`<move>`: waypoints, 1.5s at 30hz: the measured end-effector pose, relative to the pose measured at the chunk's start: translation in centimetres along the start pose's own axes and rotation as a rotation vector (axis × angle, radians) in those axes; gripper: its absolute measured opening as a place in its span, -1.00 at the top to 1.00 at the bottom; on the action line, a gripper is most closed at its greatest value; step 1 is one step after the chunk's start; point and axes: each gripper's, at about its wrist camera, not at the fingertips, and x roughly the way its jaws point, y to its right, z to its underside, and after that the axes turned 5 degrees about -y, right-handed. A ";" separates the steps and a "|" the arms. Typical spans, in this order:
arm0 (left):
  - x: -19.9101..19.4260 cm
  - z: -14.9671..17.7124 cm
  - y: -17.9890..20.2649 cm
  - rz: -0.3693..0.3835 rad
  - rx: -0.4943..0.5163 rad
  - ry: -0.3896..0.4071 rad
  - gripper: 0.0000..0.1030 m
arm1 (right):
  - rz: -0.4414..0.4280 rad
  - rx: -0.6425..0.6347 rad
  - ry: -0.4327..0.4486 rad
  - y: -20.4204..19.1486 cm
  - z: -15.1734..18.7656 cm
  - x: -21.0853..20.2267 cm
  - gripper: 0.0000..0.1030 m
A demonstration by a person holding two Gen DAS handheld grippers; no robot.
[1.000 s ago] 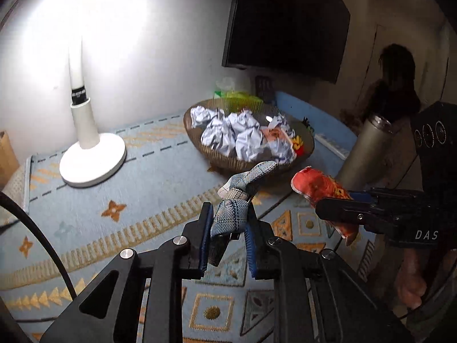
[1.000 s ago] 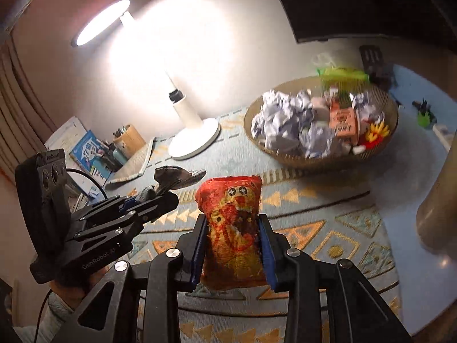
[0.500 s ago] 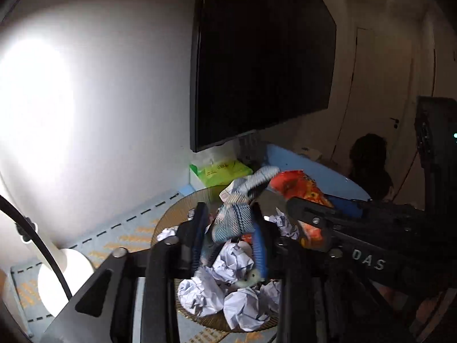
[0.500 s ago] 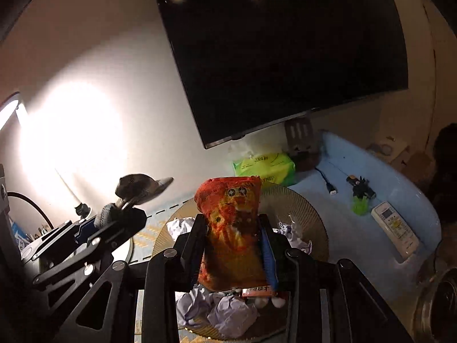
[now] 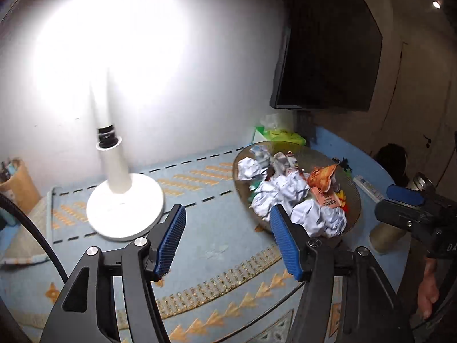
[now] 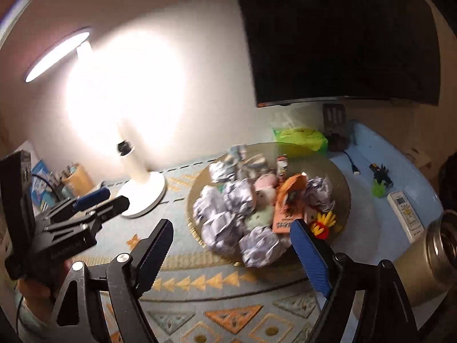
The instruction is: Organize objects
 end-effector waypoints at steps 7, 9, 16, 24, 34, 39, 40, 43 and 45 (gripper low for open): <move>-6.3 11.4 -10.0 -0.218 -0.228 -0.006 -1.00 | -0.069 -0.217 -0.113 -8.2 9.2 1.4 -0.86; -6.7 14.0 -13.1 -0.264 -0.322 -0.046 -0.99 | -0.036 -0.271 -0.141 -10.3 11.5 3.0 -0.86; -6.8 19.2 -19.1 -0.353 -0.503 -0.177 -0.99 | 0.036 -0.285 -0.233 -11.9 14.1 8.5 -0.86; -5.3 19.0 -17.0 -0.437 -0.400 -0.262 -0.99 | 0.035 -0.197 -0.314 -10.6 13.6 11.1 -1.00; -5.0 19.0 -16.5 -0.454 -0.363 -0.287 -1.00 | 0.015 -0.219 -0.322 -10.9 10.2 14.9 -1.00; -5.0 19.0 -16.6 -0.454 -0.364 -0.287 -1.00 | 0.011 -0.217 -0.320 -11.0 10.1 15.0 -1.00; -5.0 19.0 -16.6 -0.455 -0.363 -0.287 -1.00 | 0.012 -0.217 -0.319 -11.0 10.1 15.0 -1.00; -4.9 18.9 -16.9 -0.455 -0.367 -0.287 -1.00 | 0.012 -0.216 -0.317 -11.0 10.1 15.0 -1.00; -4.9 18.9 -16.9 -0.455 -0.368 -0.287 -1.00 | 0.012 -0.215 -0.317 -11.0 10.2 14.9 -1.00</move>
